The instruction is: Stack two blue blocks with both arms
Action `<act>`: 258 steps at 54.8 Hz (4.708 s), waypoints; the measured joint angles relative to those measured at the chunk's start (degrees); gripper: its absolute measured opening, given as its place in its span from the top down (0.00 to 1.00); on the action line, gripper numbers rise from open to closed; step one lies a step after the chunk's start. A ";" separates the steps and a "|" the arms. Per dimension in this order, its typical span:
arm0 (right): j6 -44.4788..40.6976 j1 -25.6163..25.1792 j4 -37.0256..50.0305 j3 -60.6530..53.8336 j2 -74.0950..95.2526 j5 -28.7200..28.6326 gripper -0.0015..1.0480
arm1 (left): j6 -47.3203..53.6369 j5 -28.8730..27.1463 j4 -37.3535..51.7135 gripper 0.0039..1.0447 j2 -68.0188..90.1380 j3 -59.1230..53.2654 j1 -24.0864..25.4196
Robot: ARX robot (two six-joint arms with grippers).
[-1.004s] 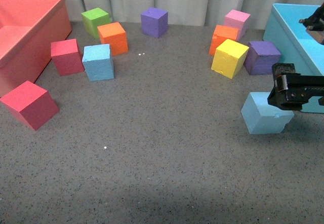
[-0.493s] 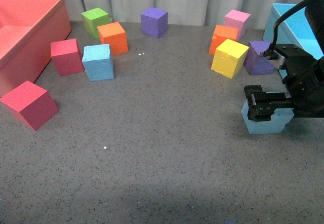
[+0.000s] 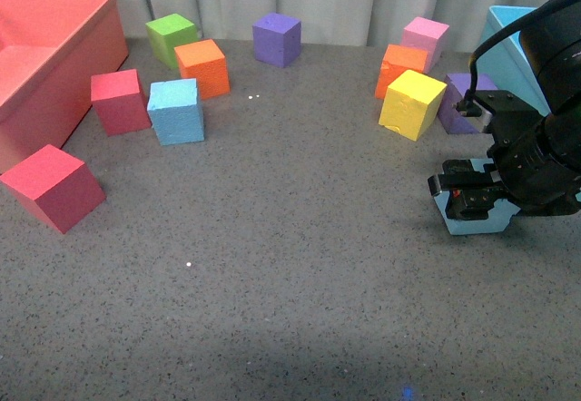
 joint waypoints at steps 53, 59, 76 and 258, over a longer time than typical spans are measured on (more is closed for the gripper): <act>20.44 19.54 -10.97 22.73 10.49 2.51 0.52 | 0.00 0.00 0.00 0.06 0.00 0.00 0.00; 20.81 19.91 -12.07 24.48 11.85 2.78 0.52 | 0.00 0.00 0.00 0.06 0.00 0.00 0.00; 20.90 19.98 -13.55 26.58 13.73 3.78 0.53 | 0.00 0.00 0.00 0.06 0.00 0.00 0.00; -1.77 -8.31 20.11 -64.70 -113.90 2.67 0.99 | 0.00 -0.04 0.00 0.06 0.00 0.00 0.00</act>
